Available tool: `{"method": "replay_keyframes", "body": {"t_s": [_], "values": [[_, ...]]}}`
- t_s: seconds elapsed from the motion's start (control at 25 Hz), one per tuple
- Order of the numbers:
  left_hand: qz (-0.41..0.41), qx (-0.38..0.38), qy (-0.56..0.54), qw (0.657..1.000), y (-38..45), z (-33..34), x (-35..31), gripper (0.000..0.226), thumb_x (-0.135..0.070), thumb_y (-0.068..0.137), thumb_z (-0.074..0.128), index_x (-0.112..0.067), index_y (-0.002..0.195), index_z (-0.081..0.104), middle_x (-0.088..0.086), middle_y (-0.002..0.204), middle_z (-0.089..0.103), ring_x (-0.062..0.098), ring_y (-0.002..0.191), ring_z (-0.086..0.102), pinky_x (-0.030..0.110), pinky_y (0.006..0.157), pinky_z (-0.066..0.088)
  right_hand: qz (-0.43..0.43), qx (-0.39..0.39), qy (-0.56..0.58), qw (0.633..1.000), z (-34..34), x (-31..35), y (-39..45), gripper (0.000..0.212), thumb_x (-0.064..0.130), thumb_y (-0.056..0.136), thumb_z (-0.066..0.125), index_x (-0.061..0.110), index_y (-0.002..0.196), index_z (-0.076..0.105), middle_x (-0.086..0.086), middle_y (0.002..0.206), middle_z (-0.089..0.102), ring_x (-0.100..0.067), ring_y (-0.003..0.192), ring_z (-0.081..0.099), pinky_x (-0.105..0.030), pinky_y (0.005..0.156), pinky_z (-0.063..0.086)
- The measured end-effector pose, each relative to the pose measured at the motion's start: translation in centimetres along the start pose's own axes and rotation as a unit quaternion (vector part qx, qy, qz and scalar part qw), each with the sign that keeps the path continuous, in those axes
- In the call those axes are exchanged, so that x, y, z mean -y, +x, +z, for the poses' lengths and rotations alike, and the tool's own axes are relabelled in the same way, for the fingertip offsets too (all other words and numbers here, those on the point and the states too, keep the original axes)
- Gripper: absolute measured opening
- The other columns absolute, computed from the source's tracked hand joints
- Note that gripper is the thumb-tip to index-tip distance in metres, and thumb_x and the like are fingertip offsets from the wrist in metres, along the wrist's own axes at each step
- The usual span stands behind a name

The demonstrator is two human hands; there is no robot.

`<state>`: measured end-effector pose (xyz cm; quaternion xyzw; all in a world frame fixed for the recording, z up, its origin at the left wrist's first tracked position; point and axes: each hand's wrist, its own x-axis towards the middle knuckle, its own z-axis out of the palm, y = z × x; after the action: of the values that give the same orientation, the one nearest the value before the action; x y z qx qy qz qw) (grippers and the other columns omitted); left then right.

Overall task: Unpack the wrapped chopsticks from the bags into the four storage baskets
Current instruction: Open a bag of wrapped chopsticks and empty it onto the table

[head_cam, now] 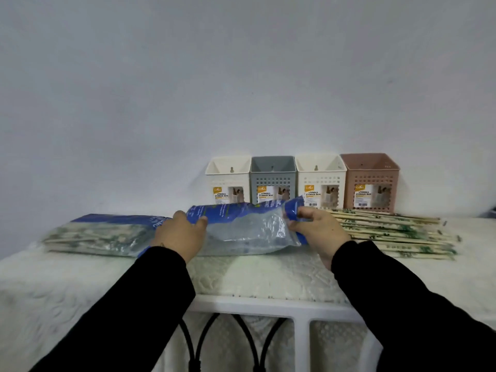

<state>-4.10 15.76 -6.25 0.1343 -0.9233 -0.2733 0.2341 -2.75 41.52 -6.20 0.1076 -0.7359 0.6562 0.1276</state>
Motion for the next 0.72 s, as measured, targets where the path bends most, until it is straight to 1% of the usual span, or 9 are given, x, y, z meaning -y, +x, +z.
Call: {"method": "replay_keyframes", "body": {"t_s": [0.16, 0.2, 0.28, 0.36, 0.44, 0.48, 0.56, 0.64, 0.72], "values": [[-0.022, -0.034, -0.135, 0.990, -0.4, -2.9, 0.9, 0.068, -0.058, 0.094, 0.043, 0.001, 0.129, 0.046, 0.023, 0.129, 0.056, 0.038, 0.120, 0.051, 0.038, 0.093, 0.038, -0.072, -0.030, 0.042, 0.996, -0.3, -0.7, -0.1, 0.026, -0.006, 0.069, 0.075, 0.020, 0.070, 0.078, 0.003, 0.141, 0.037, -0.018, 0.124, 0.050, -0.043, 0.106, 0.042], [-0.025, -0.034, -0.165, 0.985, -0.5, -3.6, 1.0, 0.068, -0.060, 0.095, 0.040, 0.000, 0.126, 0.049, 0.024, 0.127, 0.056, 0.038, 0.117, 0.052, 0.039, 0.091, 0.038, -0.072, -0.039, 0.055, 0.995, -0.4, -0.4, -0.5, 0.027, -0.009, 0.069, 0.073, 0.018, 0.067, 0.077, 0.010, 0.144, 0.030, -0.012, 0.124, 0.048, -0.041, 0.104, 0.043], [-0.034, -0.031, -0.224, 0.974, -0.7, -4.6, 1.0, 0.059, -0.060, 0.096, 0.036, -0.005, 0.101, 0.056, 0.020, 0.107, 0.058, 0.033, 0.100, 0.050, 0.037, 0.082, 0.035, -0.074, -0.062, 0.085, 0.992, -0.4, 0.2, -1.1, 0.025, -0.012, 0.072, 0.069, 0.012, 0.069, 0.074, 0.019, 0.140, 0.024, 0.005, 0.114, 0.046, -0.034, 0.096, 0.042], [-0.044, -0.027, -0.298, 0.953, -1.3, -5.0, 1.1, 0.051, -0.058, 0.096, 0.038, -0.012, 0.080, 0.050, 0.005, 0.082, 0.050, 0.025, 0.087, 0.044, 0.034, 0.073, 0.030, -0.061, -0.067, 0.148, 0.985, -0.4, 0.0, -0.9, 0.016, -0.007, 0.074, 0.067, 0.008, 0.072, 0.072, 0.012, 0.132, 0.041, -0.001, 0.107, 0.051, -0.031, 0.089, 0.043], [-0.020, -0.047, -0.350, 0.935, -1.7, -4.9, 1.6, 0.054, -0.058, 0.095, 0.041, -0.007, 0.080, 0.051, 0.003, 0.074, 0.045, 0.025, 0.078, 0.044, 0.036, 0.064, 0.031, -0.023, -0.052, 0.231, 0.971, -0.2, 0.2, -1.2, 0.007, 0.006, 0.079, 0.068, 0.011, 0.079, 0.073, 0.002, 0.101, 0.068, -0.020, 0.090, 0.064, -0.031, 0.071, 0.054], [0.000, -0.066, -0.355, 0.933, -1.8, -4.7, 1.8, 0.058, -0.058, 0.095, 0.042, -0.002, 0.084, 0.052, 0.005, 0.072, 0.045, 0.025, 0.073, 0.044, 0.034, 0.061, 0.032, 0.001, -0.061, 0.231, 0.971, 0.0, 0.3, -1.4, 0.010, 0.019, 0.083, 0.069, 0.011, 0.089, 0.072, 0.000, 0.091, 0.072, -0.020, 0.082, 0.067, -0.031, 0.064, 0.056], [0.040, -0.096, -0.361, 0.927, -2.0, -4.3, 2.1, 0.059, -0.058, 0.095, 0.042, -0.001, 0.081, 0.048, 0.006, 0.065, 0.042, 0.024, 0.063, 0.043, 0.035, 0.058, 0.032, 0.015, -0.124, 0.090, 0.988, 0.2, 0.5, -1.7, 0.038, 0.045, 0.083, 0.066, 0.009, 0.094, 0.070, -0.003, 0.082, 0.072, -0.019, 0.073, 0.065, -0.029, 0.063, 0.053], [0.060, -0.112, -0.374, 0.919, -2.1, -4.4, 1.9, 0.054, -0.053, 0.097, 0.043, -0.003, 0.076, 0.044, 0.003, 0.055, 0.041, 0.021, 0.054, 0.043, 0.033, 0.055, 0.035, -0.030, -0.208, -0.059, 0.976, 0.1, 0.9, -2.3, 0.050, 0.052, 0.089, 0.054, 0.007, 0.070, 0.064, -0.004, 0.061, 0.060, -0.021, 0.057, 0.054, -0.025, 0.053, 0.040], [0.069, -0.109, -0.390, 0.912, -2.1, -4.5, 1.6, 0.045, -0.042, 0.098, 0.048, -0.004, 0.075, 0.046, -0.003, 0.042, 0.043, 0.013, 0.039, 0.043, 0.026, 0.044, 0.037, -0.073, -0.253, -0.104, 0.959, -0.2, 1.3, -2.7, 0.055, 0.052, 0.091, 0.048, 0.010, 0.057, 0.053, -0.005, 0.052, 0.051, -0.023, 0.052, 0.048, -0.029, 0.053, 0.037]]}}
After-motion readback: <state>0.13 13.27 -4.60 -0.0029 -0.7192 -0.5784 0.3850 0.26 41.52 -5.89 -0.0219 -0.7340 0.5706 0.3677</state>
